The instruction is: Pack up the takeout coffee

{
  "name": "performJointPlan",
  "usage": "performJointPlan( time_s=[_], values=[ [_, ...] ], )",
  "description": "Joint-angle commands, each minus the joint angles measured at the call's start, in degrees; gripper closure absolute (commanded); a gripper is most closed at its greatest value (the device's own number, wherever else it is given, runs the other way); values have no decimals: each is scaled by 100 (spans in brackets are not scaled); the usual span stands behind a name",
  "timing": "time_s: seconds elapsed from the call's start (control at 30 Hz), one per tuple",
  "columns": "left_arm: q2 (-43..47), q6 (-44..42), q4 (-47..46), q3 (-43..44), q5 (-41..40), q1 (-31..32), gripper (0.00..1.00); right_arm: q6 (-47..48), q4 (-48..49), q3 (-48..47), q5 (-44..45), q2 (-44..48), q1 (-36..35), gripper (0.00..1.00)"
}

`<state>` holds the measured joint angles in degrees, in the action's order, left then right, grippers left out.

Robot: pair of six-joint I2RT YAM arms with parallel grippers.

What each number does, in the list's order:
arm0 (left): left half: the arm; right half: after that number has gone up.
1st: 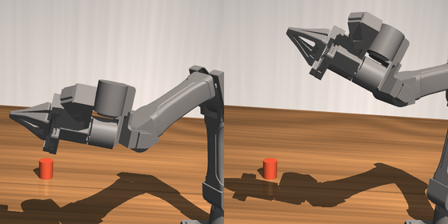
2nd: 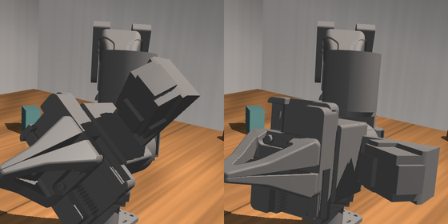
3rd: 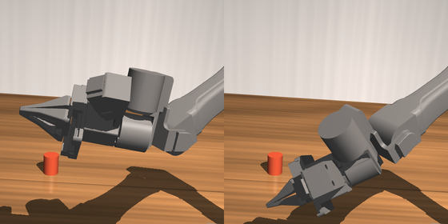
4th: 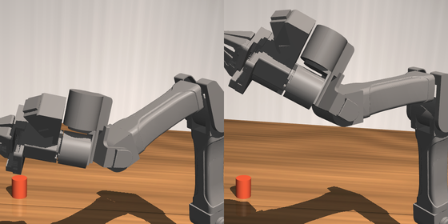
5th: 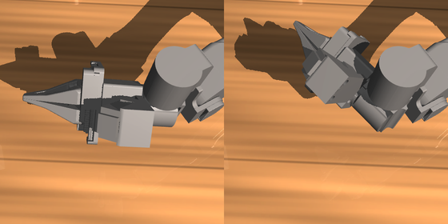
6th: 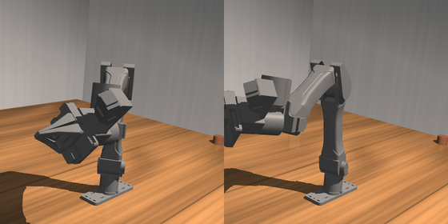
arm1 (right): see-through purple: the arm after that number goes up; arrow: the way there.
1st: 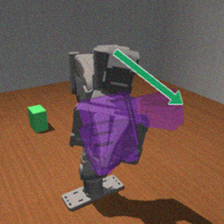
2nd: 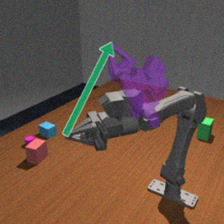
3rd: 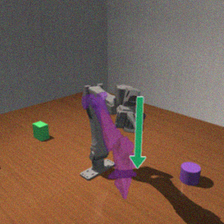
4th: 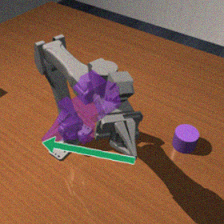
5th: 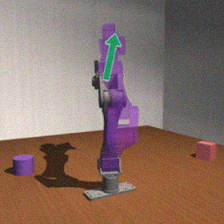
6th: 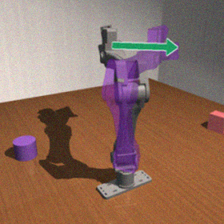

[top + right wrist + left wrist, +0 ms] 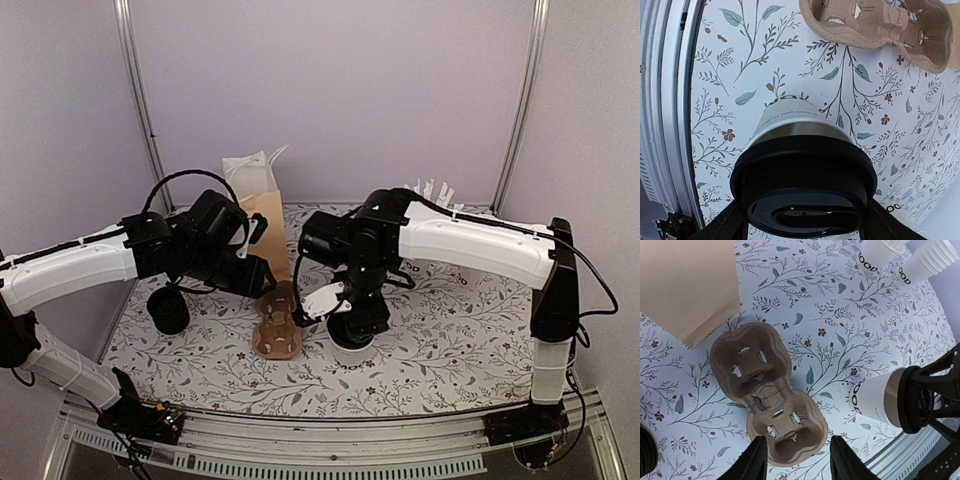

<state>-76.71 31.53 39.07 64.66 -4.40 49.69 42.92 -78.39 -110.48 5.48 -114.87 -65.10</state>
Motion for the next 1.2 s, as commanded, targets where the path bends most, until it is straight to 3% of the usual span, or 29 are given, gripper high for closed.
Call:
performJointPlan(
  time_s=[0.0, 1.17],
  values=[
    [107, -31, -137, -80, 69, -74, 55, 28, -10, -141, 8, -214, -38, 27],
    [244, -61, -217, -313, 127, -117, 55, 63, -16, -79, 331, -93, -77, 24]
  ],
)
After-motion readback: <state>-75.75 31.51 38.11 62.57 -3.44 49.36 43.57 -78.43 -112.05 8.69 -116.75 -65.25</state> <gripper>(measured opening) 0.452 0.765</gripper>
